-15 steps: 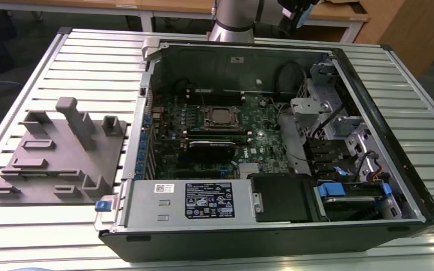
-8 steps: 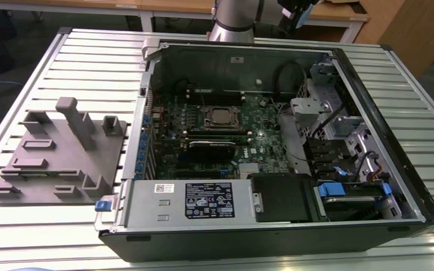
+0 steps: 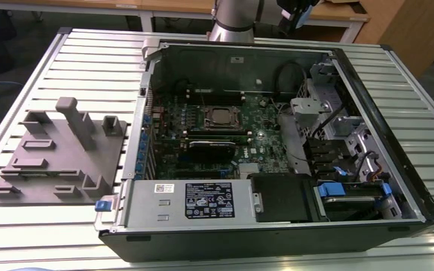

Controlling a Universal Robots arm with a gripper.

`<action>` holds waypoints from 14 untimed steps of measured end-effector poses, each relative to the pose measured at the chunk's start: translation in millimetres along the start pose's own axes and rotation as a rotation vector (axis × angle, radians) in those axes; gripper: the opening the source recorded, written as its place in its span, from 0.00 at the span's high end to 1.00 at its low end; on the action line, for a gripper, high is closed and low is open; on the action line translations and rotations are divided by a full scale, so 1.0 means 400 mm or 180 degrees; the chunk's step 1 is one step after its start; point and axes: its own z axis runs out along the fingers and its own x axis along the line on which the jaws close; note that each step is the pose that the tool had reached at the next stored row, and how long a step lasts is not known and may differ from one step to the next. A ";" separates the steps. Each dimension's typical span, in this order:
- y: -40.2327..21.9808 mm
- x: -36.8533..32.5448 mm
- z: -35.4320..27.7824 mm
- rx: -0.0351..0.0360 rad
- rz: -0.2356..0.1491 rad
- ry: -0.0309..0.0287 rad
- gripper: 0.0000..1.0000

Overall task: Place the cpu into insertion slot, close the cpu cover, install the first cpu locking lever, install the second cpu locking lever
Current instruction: 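Close the cpu cover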

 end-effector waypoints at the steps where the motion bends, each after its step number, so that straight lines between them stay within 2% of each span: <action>1: 0.000 0.000 0.000 0.0000 0.0000 0.0000 0.90; 14: -0.001 0.000 0.006 0.0000 0.0000 0.0000 0.90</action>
